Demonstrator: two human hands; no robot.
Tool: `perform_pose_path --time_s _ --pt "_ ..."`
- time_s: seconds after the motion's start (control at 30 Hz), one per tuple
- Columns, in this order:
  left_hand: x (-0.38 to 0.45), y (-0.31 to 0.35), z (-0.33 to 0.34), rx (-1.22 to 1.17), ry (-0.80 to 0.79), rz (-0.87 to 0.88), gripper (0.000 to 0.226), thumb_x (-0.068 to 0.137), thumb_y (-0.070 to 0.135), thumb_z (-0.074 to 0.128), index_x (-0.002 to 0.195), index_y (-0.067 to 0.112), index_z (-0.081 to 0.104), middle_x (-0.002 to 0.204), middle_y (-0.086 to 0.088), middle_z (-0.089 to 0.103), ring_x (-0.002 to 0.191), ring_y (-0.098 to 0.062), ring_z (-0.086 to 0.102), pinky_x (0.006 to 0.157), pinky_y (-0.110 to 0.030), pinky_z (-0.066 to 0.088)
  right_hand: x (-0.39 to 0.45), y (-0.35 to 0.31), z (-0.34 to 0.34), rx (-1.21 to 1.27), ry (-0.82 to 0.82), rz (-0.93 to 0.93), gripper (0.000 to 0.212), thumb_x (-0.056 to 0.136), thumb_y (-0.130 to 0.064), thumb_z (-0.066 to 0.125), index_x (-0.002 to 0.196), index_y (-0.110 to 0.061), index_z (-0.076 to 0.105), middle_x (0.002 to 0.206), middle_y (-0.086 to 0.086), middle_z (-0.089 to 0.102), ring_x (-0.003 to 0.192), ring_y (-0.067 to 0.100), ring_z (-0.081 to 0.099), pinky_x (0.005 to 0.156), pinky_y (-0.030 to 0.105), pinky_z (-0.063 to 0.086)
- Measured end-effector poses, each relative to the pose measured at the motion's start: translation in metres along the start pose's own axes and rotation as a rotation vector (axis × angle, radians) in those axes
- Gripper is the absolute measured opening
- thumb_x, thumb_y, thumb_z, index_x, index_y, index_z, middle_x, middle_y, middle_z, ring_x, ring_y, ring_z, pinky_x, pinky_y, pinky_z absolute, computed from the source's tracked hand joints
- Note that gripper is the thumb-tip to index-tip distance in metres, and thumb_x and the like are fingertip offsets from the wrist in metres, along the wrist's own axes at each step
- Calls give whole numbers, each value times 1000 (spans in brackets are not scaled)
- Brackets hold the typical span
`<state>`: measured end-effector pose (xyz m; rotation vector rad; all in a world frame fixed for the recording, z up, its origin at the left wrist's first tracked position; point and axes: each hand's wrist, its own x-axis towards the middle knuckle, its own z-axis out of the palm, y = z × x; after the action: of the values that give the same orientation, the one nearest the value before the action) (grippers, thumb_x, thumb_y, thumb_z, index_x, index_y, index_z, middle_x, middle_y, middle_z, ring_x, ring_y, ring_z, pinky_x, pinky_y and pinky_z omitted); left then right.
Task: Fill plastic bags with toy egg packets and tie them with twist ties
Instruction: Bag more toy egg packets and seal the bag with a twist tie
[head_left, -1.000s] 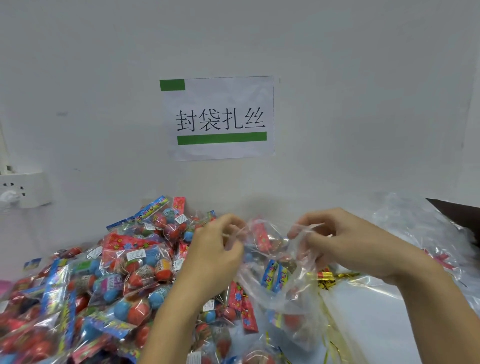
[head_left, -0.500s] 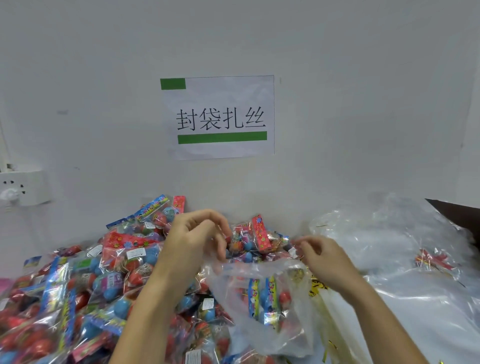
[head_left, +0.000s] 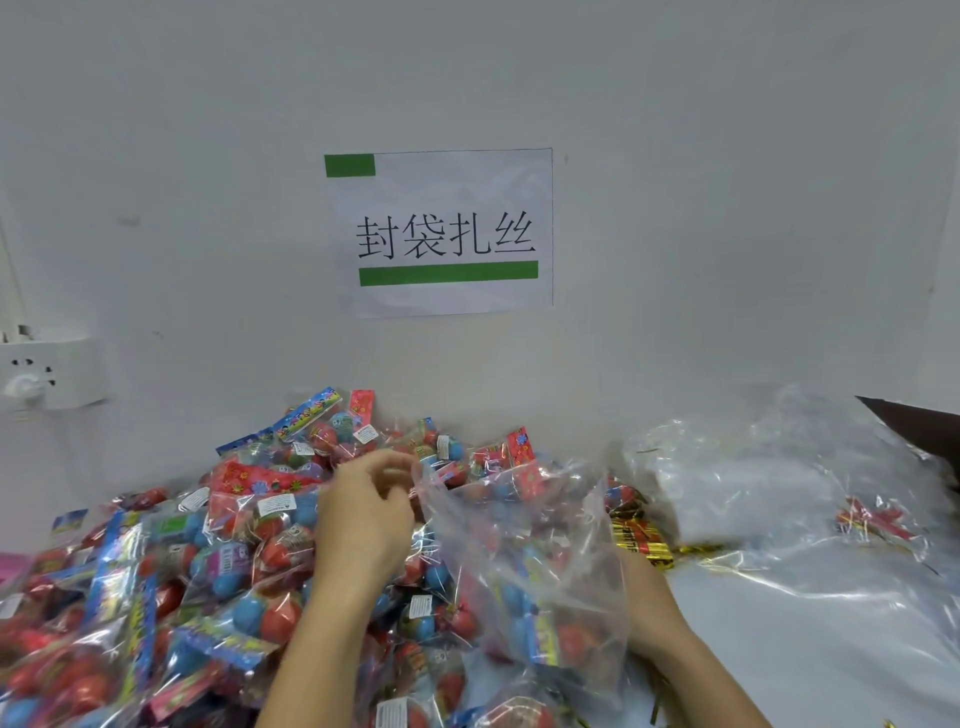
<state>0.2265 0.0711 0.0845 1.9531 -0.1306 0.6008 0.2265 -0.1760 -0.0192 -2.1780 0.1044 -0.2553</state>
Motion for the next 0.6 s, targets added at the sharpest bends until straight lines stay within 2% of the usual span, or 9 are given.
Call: perform_pose_path --time_s 0.03,0.1,0.17,0.23,0.3,0.37,0.4,0.5,0.6 --pt "-2 -3 2 71 -65 23 41 94 -3 56 80 34 67 84 11 72 73 -4 64 64 -19 52 -2 -1 1 26 15 -15 19 79 -21 83 90 -22 68 87 -13 64 82 10 59 72 15 42" --pt "-8 -8 10 214 -208 62 40 94 3 56 75 37 61 77 23 63 68 8 56 57 -6 40 -5 -3 2 90 63 -27 19 72 -29 89 80 -27 72 70 -17 68 71 -1 62 58 6 42" --pt "-13 -14 20 347 -369 72 33 94 4 52 78 32 59 79 15 59 68 1 54 54 -14 38 -6 -3 1 91 80 -28 21 72 -31 90 78 -28 70 68 -15 67 68 -3 59 52 6 41" --pt "-17 -19 31 504 -553 27 24 95 1 46 95 16 64 92 -1 63 80 -15 61 64 -19 47 -3 0 0 82 95 -2 25 73 -28 89 71 -28 65 64 -15 62 67 1 57 50 6 39" --pt "-21 -22 41 682 -717 -24 22 96 3 47 107 10 65 114 -12 66 105 -26 63 87 -27 51 -1 1 0 126 128 33 20 73 -20 89 78 -26 70 74 -16 68 78 8 62 58 6 41" --pt "-26 -26 46 870 -824 -38 24 99 9 49 118 9 64 132 -14 60 121 -29 57 100 -30 44 0 1 1 195 161 79 30 76 -16 87 104 -16 75 99 -6 74 98 15 67 81 23 53" --pt "-27 -29 48 943 -866 -37 28 100 11 47 124 7 62 137 -15 57 125 -30 53 106 -32 42 1 1 1 230 190 97 35 78 -16 85 111 -13 74 105 -2 74 100 16 67 89 31 55" --pt "-30 -39 49 993 -904 -53 35 102 14 44 135 7 54 146 -13 50 131 -31 49 112 -36 38 3 -2 0 346 300 105 34 81 -19 83 114 -13 75 105 -2 74 95 14 69 93 40 56" --pt "-29 -39 50 789 -702 -123 41 98 11 50 139 13 50 145 -13 51 127 -29 54 106 -35 44 5 -4 0 536 357 112 31 84 -25 81 113 -17 75 106 0 75 97 18 70 92 46 58"
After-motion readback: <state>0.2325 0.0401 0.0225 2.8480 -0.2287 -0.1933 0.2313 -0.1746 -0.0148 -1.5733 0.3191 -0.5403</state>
